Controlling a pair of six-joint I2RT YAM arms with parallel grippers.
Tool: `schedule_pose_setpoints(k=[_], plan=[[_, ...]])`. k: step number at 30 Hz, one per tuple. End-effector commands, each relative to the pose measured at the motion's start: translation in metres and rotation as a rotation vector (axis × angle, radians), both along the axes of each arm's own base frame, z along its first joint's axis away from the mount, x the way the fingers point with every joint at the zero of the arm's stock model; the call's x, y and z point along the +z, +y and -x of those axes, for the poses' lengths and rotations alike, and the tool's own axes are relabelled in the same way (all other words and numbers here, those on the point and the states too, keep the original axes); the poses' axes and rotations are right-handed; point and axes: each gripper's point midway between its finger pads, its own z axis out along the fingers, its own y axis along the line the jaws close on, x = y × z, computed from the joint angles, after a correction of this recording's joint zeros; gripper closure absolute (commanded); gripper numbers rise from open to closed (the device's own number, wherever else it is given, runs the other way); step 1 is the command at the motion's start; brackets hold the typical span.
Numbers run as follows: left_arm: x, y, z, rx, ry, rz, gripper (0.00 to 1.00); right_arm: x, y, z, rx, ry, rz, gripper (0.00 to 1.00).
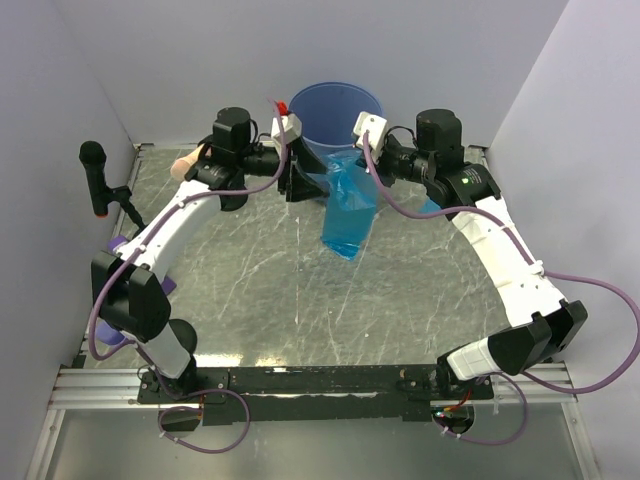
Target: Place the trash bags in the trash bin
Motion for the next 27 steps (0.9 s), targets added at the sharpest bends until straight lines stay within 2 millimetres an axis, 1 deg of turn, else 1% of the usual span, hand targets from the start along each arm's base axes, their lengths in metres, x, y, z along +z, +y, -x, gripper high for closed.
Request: schedule_pose_setpoints(k=[1,3,4,5,7,12,17,20,23,24,25,27], plan=[[0.011,-0.001,0.011,-0.030,-0.178,-0.011,0.34,0.030,0.004,0.009,0.026,-0.062,-0.054,1.00],[0.009,-0.005,0.011,-0.050,-0.217,-0.021,0.37,0.029,0.005,0.009,0.028,-0.057,-0.053,1.00],[0.007,-0.007,0.011,-0.057,-0.230,-0.027,0.41,0.030,0.004,0.010,0.027,-0.059,-0.055,1.00],[0.009,-0.009,0.012,-0.068,-0.248,-0.027,0.47,0.027,0.005,0.009,0.027,-0.052,-0.053,1.00],[0.009,-0.013,0.013,-0.090,-0.264,-0.025,0.52,0.025,0.004,0.009,0.024,-0.049,-0.052,1.00],[0.013,-0.019,0.017,-0.132,-0.258,0.000,0.54,0.020,0.004,0.008,0.019,-0.037,-0.050,1.00],[0.012,-0.023,0.019,-0.162,-0.258,0.012,0.57,0.022,0.005,0.007,0.014,-0.036,-0.060,1.00],[0.018,-0.025,0.024,-0.173,-0.270,0.040,0.58,0.021,0.005,0.005,0.009,-0.032,-0.064,1.00],[0.023,-0.028,0.029,-0.184,-0.288,0.069,0.63,0.018,0.005,0.003,0.000,-0.025,-0.066,1.00],[0.029,-0.028,0.030,-0.183,-0.318,0.085,0.64,0.019,0.005,0.003,-0.004,-0.025,-0.069,1.00],[0.031,-0.030,0.032,-0.182,-0.340,0.092,0.66,0.017,0.005,0.001,-0.013,-0.019,-0.069,1.00],[0.033,-0.031,0.035,-0.173,-0.385,0.109,0.67,0.018,0.004,-0.002,-0.023,-0.017,-0.075,1.00]])
